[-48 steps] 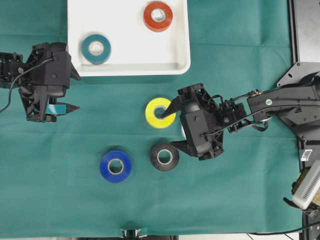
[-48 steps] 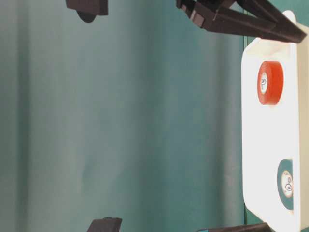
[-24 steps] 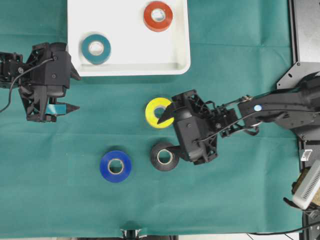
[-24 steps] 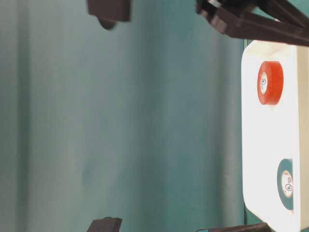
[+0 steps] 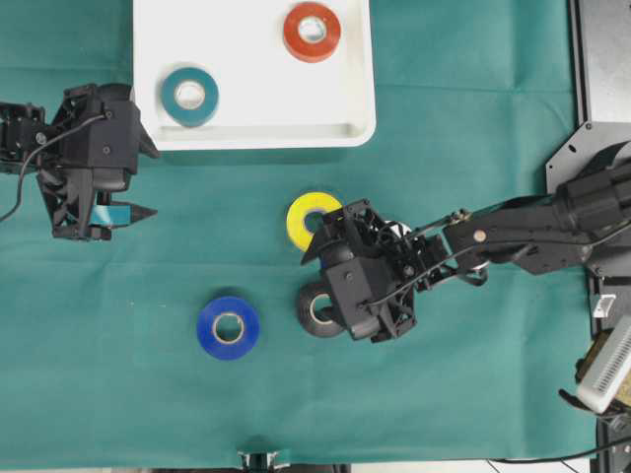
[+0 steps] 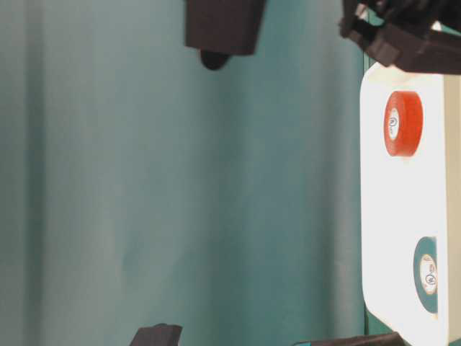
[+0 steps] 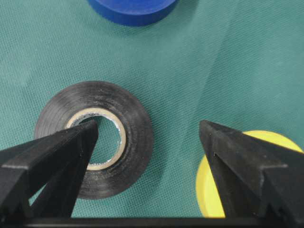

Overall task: Put the tape alternately from left to right into the white case.
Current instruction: 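Move the right gripper down to the black tape roll, then grasp the black tape roll with the right gripper and lift it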

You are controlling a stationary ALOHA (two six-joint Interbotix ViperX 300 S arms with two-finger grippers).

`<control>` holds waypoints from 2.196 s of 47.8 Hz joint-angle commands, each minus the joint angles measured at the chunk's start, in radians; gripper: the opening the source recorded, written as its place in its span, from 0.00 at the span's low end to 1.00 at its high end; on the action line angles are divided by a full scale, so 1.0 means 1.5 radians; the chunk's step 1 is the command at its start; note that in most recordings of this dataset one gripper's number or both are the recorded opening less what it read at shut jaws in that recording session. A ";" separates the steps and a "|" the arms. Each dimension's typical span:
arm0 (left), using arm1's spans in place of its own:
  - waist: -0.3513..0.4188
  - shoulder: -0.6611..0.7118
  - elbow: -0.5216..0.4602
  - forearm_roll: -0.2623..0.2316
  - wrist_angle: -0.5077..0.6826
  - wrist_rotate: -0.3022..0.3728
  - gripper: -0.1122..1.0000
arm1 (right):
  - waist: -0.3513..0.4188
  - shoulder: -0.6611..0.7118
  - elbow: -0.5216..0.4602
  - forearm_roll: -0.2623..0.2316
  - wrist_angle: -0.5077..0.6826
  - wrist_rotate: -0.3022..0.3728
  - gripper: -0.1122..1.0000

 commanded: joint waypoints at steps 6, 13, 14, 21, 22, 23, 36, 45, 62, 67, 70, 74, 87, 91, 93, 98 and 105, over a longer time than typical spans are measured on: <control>-0.002 -0.007 -0.009 -0.001 -0.004 0.000 0.97 | 0.004 0.008 -0.014 -0.001 -0.001 0.001 0.78; -0.003 -0.008 -0.009 -0.001 -0.004 0.000 0.97 | 0.003 0.014 -0.014 -0.001 -0.001 0.001 0.78; -0.003 -0.007 -0.010 -0.001 -0.004 0.000 0.97 | 0.003 0.016 -0.014 -0.001 0.000 0.001 0.78; -0.003 -0.007 -0.011 -0.001 -0.004 0.000 0.97 | 0.003 0.028 -0.014 -0.002 0.000 0.001 0.78; -0.003 -0.007 -0.011 -0.001 -0.004 0.000 0.97 | 0.003 0.030 -0.014 -0.002 0.000 0.001 0.77; -0.003 -0.007 -0.011 -0.001 -0.005 0.000 0.97 | 0.003 0.032 -0.014 -0.002 -0.001 0.001 0.78; -0.003 -0.007 -0.011 -0.001 -0.004 0.000 0.97 | 0.003 0.038 -0.018 -0.002 0.000 0.001 0.77; -0.003 -0.007 -0.009 -0.001 -0.004 0.000 0.97 | 0.003 0.037 -0.019 -0.003 0.000 0.000 0.75; -0.003 -0.007 -0.008 -0.001 -0.004 0.000 0.97 | 0.003 0.037 -0.028 -0.003 0.000 0.000 0.12; -0.003 -0.007 -0.008 -0.001 -0.004 0.000 0.97 | 0.003 0.038 -0.030 -0.003 0.000 0.000 0.11; -0.003 -0.007 -0.007 -0.001 -0.004 0.000 0.97 | 0.003 0.037 -0.031 -0.004 0.000 0.000 0.11; -0.003 -0.008 -0.008 -0.001 -0.004 0.000 0.97 | 0.003 0.037 -0.031 -0.003 0.000 0.000 0.11; -0.003 -0.008 -0.007 -0.001 -0.004 0.000 0.97 | 0.004 0.013 -0.033 -0.003 0.002 0.001 0.11; -0.003 -0.007 -0.007 -0.001 -0.004 0.000 0.97 | 0.006 -0.005 -0.034 -0.004 0.009 0.001 0.11; -0.002 -0.008 -0.007 -0.001 -0.005 0.000 0.97 | 0.007 -0.015 -0.035 -0.003 0.013 0.001 0.11; -0.003 -0.009 -0.007 -0.001 -0.004 0.000 0.97 | 0.009 -0.040 -0.038 -0.004 0.026 0.001 0.11; -0.002 -0.008 -0.007 -0.001 -0.004 0.000 0.97 | 0.009 -0.061 -0.041 -0.003 0.038 0.001 0.11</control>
